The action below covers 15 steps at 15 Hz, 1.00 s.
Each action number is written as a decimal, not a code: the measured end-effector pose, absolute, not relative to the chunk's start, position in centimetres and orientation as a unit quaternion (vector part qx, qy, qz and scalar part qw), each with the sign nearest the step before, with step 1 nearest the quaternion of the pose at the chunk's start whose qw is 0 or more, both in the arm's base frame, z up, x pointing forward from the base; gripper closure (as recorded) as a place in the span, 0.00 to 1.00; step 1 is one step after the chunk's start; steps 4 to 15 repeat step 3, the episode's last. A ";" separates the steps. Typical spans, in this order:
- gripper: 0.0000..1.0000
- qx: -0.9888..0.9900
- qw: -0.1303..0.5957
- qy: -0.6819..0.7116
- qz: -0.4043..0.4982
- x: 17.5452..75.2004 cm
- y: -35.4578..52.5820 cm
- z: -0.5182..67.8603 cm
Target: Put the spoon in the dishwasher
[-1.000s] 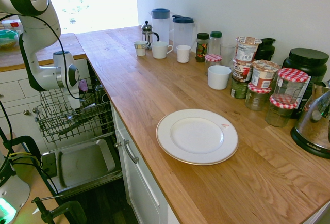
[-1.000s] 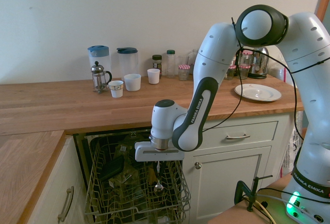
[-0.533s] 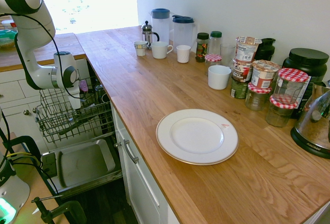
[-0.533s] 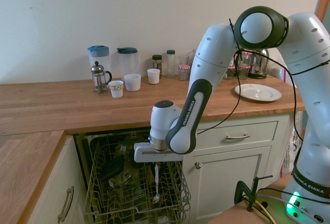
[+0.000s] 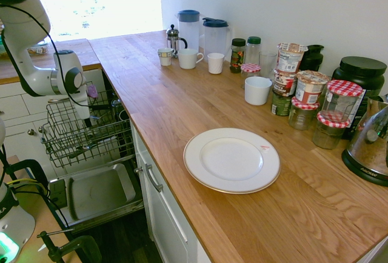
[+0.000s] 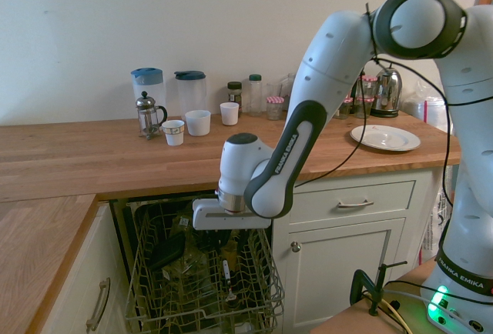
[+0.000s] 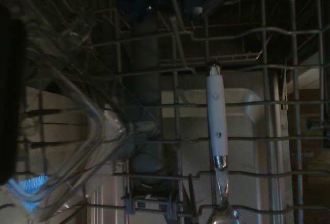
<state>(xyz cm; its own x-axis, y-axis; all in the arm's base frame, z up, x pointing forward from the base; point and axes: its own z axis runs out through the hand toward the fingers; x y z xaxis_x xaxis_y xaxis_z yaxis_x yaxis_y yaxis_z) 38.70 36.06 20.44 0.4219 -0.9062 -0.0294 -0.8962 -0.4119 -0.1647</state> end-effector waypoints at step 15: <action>0.00 -0.836 0.079 0.541 -0.051 36.6 36.2 27.4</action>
